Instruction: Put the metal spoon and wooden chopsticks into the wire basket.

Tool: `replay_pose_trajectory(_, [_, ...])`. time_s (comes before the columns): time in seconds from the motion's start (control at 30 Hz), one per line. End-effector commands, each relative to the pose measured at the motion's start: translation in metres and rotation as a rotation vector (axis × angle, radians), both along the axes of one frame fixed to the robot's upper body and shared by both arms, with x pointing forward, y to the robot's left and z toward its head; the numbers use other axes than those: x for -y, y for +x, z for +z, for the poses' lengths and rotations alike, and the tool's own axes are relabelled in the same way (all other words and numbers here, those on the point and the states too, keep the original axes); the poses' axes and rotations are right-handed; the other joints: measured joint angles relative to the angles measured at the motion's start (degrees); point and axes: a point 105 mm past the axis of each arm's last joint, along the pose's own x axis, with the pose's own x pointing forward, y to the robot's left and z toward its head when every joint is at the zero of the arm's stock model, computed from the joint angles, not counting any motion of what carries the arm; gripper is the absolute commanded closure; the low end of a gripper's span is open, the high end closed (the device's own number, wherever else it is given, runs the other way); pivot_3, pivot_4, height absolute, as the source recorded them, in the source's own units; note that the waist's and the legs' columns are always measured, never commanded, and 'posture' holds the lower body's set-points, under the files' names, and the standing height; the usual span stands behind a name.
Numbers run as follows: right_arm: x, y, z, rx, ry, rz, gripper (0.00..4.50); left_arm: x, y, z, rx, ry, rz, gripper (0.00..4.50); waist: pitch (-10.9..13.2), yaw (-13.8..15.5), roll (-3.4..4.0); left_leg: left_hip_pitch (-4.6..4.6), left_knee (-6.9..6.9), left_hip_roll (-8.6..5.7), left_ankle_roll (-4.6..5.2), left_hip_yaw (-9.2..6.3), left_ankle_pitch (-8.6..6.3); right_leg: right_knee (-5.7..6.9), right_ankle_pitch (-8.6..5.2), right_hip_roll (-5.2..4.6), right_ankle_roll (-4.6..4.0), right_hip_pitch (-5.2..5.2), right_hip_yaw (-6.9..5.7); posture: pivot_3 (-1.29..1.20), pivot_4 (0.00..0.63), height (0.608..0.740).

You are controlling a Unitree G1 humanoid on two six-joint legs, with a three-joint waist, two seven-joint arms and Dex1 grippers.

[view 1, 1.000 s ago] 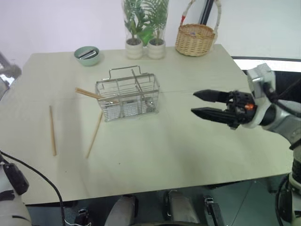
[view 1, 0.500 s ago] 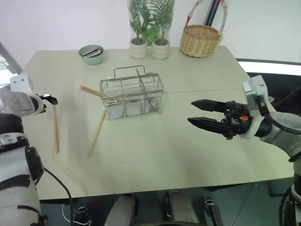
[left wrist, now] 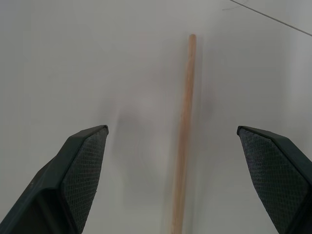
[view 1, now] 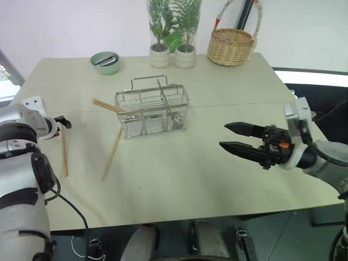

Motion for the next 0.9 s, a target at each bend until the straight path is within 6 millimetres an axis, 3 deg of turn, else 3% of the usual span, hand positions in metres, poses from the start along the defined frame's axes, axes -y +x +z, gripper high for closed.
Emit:
replay_pose_trajectory(0.03, [0.003, -0.004, 0.011, 0.057, -0.002, -0.007, 1.18, 0.001, 0.005, 0.009, 0.042, -0.002, -0.002, 0.00, 0.00, 0.00, 0.00, 0.00, 0.00, 0.00, 0.00, -0.01, 0.00, 0.00, 0.00, 0.00, 0.00, 0.00, 0.00, 0.00, 0.150, 0.704])
replay_pose_trajectory(0.07, [0.003, -0.003, 0.011, 0.057, -0.003, -0.008, 1.18, 0.002, 0.006, 0.007, 0.043, -0.006, -0.004, 0.00, 0.00, 0.01, 0.00, 0.00, 0.00, 0.00, 0.00, 0.00, 0.00, 0.00, 0.00, 0.00, 0.01, 0.01, 0.00, 0.00, 0.150, 0.704])
replay_pose_trajectory(0.17, [0.003, -0.003, 0.012, 0.061, -0.006, -0.006, 1.11, 0.004, 0.007, 0.002, 0.051, -0.026, 0.003, 1.30, 0.00, 0.00, -0.02, -0.01, 0.01, 0.00, 0.00, 0.00, 0.00, 0.00, 0.00, 0.00, 0.01, 0.00, 0.00, 0.00, 0.150, 0.704])
replay_pose_trajectory(0.37, [0.005, 0.001, 0.015, 0.071, -0.003, -0.011, 1.11, 0.006, 0.007, -0.003, 0.051, -0.053, 0.025, 4.46, 0.00, -0.06, -0.03, 0.00, 0.01, 0.00, 0.00, 0.01, 0.00, 0.00, 0.00, 0.00, 0.02, 0.00, 0.00, 0.00, 0.150, 0.704])
replay_pose_trajectory(0.67, [0.005, 0.007, 0.017, 0.075, 0.005, -0.011, 1.11, -0.002, 0.001, -0.003, 0.061, -0.082, 0.067, 4.46, 0.00, -0.03, -0.03, 0.01, 0.01, 0.00, 0.00, 0.01, 0.00, 0.01, 0.00, 0.00, 0.03, 0.00, 0.00, 0.00, 0.150, 0.704])
replay_pose_trajectory(0.73, [0.005, 0.008, 0.017, 0.074, 0.005, -0.011, 1.11, -0.002, 0.005, 0.005, 0.104, -0.083, 0.063, 4.46, 0.00, -0.03, -0.03, 0.01, 0.01, 0.00, 0.00, 0.00, 0.00, 0.01, 0.00, 0.00, 0.03, 0.00, 0.00, 0.00, 0.150, 0.704])
replay_pose_trajectory(0.83, [0.004, 0.009, 0.018, 0.070, 0.004, -0.007, 1.11, -0.001, 0.022, 0.036, 0.264, -0.056, 0.024, 4.46, 0.00, -0.01, -0.04, 0.00, 0.01, 0.00, 0.00, 0.00, 0.00, 0.01, 0.00, 0.00, 0.02, 0.00, 0.00, 0.00, 0.150, 0.704])
replay_pose_trajectory(0.9, [0.004, 0.011, 0.020, 0.069, 0.004, -0.007, 1.11, 0.002, 0.037, 0.074, 0.454, -0.005, -0.030, 4.46, 0.03, 0.02, -0.10, -0.02, 0.01, 0.01, -0.01, -0.01, 0.01, 0.01, 0.01, 0.00, 0.02, -0.01, -0.01, 0.00, 0.150, 0.704])
